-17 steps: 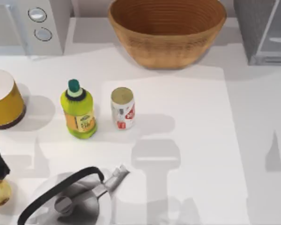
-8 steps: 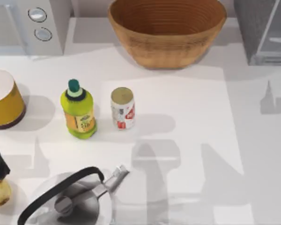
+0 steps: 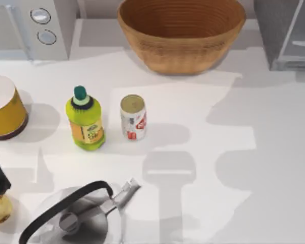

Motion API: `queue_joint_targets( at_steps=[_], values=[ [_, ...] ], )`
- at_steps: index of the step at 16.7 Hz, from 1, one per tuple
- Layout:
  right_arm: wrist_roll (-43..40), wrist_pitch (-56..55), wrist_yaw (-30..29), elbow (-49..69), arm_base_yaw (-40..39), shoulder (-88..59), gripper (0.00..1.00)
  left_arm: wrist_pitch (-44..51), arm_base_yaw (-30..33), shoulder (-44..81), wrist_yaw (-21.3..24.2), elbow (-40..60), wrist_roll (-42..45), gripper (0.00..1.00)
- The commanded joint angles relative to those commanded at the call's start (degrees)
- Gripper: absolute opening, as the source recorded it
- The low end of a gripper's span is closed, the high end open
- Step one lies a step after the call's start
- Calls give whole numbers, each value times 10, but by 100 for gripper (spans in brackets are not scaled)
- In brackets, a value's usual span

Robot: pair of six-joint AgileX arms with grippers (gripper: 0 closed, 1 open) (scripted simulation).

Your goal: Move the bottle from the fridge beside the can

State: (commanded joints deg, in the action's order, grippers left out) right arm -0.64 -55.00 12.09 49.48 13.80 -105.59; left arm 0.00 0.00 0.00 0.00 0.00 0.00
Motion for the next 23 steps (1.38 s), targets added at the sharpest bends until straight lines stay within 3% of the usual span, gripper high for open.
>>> queue_joint_targets(
  at_steps=[4,8,14,23],
  values=[
    [-1,-82,18,73,20,-152,100,0,0,0,0,0,0,100],
    [-1,-114,25,102,29,-208,100,0,0,0,0,0,0,100],
    [-1,-109,23,109,25,-211,100,0,0,0,0,0,0,100],
    [-2,-30,6,269,10,-290,100,0,0,0,0,0,0,100]
  ],
)
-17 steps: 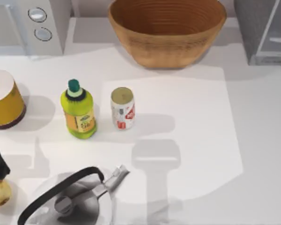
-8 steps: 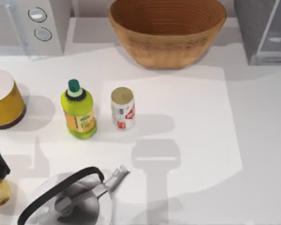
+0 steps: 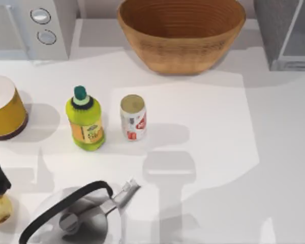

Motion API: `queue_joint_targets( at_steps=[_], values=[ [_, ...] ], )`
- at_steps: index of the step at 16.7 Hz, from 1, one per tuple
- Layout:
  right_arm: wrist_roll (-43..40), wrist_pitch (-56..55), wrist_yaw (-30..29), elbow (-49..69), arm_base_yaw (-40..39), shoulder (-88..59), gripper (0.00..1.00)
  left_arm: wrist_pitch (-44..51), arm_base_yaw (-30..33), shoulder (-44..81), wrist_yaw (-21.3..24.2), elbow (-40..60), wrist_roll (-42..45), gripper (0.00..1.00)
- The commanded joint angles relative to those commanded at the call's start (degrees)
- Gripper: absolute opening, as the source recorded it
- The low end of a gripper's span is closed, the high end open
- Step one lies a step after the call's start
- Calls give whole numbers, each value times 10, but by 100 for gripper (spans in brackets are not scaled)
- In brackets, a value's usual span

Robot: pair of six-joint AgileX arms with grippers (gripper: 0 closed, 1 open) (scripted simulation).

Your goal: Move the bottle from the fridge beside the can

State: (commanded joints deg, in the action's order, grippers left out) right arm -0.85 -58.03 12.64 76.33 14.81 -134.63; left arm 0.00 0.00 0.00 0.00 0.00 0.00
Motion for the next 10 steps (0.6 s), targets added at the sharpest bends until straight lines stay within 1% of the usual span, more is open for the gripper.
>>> queue_joint_targets(
  at_steps=[4,10],
  values=[
    [0,3,-1,5,-1,-2,100,0,0,0,0,0,0,100],
    [0,3,-1,5,-1,-2,55,0,0,0,0,0,0,100]
  ],
)
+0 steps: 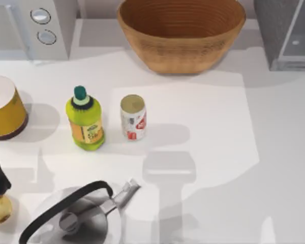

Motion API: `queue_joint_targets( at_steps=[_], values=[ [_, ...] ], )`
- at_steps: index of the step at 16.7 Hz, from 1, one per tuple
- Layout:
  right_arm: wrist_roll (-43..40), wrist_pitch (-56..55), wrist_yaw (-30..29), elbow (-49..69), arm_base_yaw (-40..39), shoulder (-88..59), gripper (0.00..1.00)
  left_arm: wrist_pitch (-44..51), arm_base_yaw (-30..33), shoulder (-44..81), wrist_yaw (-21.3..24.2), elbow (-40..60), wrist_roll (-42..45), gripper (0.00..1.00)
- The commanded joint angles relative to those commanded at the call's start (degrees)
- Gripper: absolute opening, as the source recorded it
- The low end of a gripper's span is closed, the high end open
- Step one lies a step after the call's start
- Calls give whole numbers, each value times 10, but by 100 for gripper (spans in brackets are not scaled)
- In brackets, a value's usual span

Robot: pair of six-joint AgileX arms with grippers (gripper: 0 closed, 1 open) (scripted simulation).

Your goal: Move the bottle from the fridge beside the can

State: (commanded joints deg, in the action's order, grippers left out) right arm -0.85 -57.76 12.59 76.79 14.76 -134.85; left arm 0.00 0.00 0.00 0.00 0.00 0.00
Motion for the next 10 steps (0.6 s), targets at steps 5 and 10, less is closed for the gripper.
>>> queue_joint_targets(
  at_steps=[5,10],
  values=[
    [0,0,0,0,0,0,17,0,0,0,0,0,0,100],
    [0,0,0,0,0,0,0,0,0,0,0,0,0,100]
  ],
)
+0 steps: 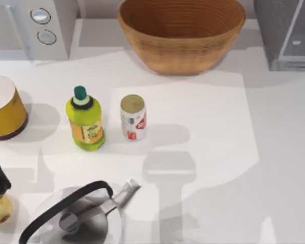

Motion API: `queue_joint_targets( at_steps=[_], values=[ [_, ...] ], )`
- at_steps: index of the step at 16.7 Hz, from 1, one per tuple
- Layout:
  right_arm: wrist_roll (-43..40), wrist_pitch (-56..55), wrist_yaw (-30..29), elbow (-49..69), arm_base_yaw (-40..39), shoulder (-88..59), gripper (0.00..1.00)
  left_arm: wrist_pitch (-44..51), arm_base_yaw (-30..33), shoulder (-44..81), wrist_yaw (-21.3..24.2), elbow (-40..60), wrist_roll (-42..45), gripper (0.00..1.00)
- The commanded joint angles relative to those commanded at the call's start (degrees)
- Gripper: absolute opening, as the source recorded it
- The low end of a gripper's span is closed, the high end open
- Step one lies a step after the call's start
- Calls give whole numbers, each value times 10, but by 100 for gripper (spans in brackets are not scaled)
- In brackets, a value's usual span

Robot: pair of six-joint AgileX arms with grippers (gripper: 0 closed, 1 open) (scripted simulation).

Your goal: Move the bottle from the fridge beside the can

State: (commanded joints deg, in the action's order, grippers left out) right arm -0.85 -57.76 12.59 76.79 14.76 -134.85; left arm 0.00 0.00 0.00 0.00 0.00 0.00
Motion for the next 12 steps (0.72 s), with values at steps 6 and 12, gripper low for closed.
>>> queue_joint_targets(
  at_steps=[6,12],
  values=[
    [1,0,0,0,2,1,0,0,0,0,0,0,0,100],
    [1,65,1,9,2,51,0,0,0,0,0,0,0,100]
  ],
)
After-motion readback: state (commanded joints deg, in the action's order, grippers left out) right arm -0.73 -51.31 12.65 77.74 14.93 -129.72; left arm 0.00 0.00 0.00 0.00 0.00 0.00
